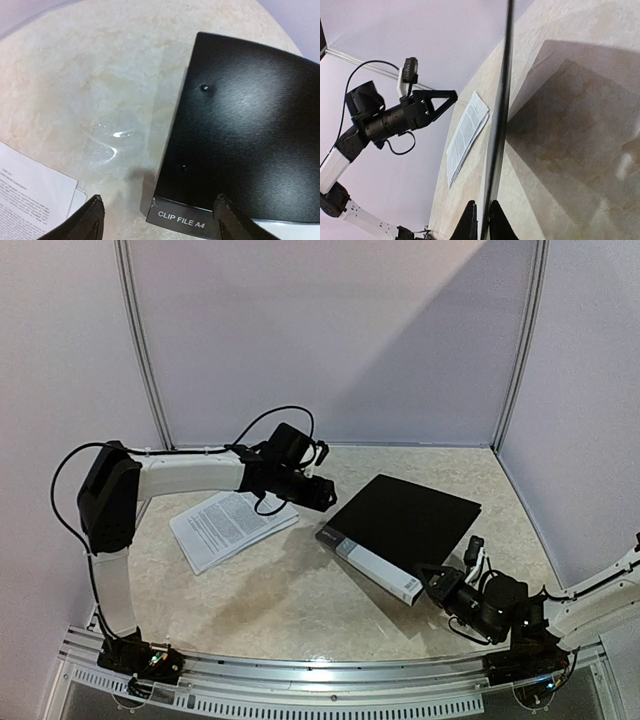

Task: Put the files into the folder
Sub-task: Pick up the folder from the center of the board, then place the folder at the center of the board, then pick up the folder from the center of the board.

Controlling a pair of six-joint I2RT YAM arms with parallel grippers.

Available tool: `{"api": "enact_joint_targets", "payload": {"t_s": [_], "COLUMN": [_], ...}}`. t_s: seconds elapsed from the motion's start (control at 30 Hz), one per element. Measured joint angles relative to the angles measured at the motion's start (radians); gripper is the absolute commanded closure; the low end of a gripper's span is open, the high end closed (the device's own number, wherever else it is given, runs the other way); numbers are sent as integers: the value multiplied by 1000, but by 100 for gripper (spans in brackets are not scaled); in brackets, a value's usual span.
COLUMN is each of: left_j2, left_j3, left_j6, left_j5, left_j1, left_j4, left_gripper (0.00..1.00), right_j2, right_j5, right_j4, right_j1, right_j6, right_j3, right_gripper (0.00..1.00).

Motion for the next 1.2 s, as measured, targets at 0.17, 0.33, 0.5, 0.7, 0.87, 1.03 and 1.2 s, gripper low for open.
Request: {"api": "enact_joint_targets", "payload": {"t_s": [0.17,0.33,0.5,0.7,0.87,1.03,1.2], "left_j2": [-37,-44,-163,-207,-192,-143,-127], "left_j3": [-9,-72,-306,-438,-455,-449,-450], "left_j6": [19,-27,-156,-310,-389,-471,-538], "left_j5": [-104,-166,-180,-131,-68,13,49], "left_j1": [-82,-114,-113,-113,-113,-113,-113], "left_j4": [5,-16,4,118,219,318,354], "left_gripper": [25,22,22,22,22,22,22], "right_j2": [19,45,-214,-450,-476,-410,-244], "right_j5": [10,-51,41,199,352,370,128], "right_j4": [-12,-232,-614,-1040,-1151,-1109,-1070], "right_j1": [0,51,67,67,52,-127,-510], "right_j6": [2,-64,-45,3,-131,-407,-576], "right_j3": [0,25,76,160,206,261,387], "right_gripper": [54,25,1,2,1,1,1]}}
